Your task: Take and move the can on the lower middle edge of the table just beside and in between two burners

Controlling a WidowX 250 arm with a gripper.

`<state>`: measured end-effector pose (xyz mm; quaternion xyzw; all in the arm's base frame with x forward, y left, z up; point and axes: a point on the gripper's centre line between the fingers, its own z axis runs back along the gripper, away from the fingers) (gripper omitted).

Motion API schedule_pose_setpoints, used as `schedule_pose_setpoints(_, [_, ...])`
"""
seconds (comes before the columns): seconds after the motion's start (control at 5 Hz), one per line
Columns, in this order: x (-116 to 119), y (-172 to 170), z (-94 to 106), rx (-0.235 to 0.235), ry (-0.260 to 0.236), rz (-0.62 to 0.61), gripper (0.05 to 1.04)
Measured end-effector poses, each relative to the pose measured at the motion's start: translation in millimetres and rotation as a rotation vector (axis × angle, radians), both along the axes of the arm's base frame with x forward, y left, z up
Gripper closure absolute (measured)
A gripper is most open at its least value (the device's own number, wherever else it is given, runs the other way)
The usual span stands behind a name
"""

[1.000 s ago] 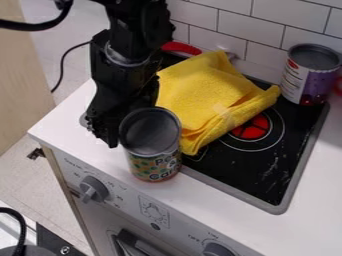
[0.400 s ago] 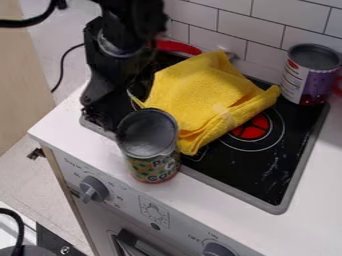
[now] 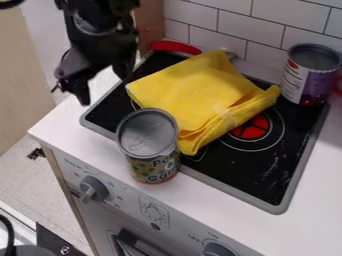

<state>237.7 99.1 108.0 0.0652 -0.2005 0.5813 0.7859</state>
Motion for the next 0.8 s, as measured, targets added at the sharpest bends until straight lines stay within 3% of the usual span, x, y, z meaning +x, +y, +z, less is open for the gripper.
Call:
schedule_pose_setpoints(0.2, [8, 6, 18.1, 0.017, -0.024, -0.209, 0.086])
schedule_pose_setpoints(0.4, [10, 12, 29.5, -0.004, 0.003, -0.353, 0.086])
schedule_pose_setpoints(0.6, [8, 21, 39.8, -0.043, 0.129, -0.576, 0.086])
schedule_pose_setpoints(0.8, [8, 35, 46.6, -0.043, 0.177, -0.759, 0.087])
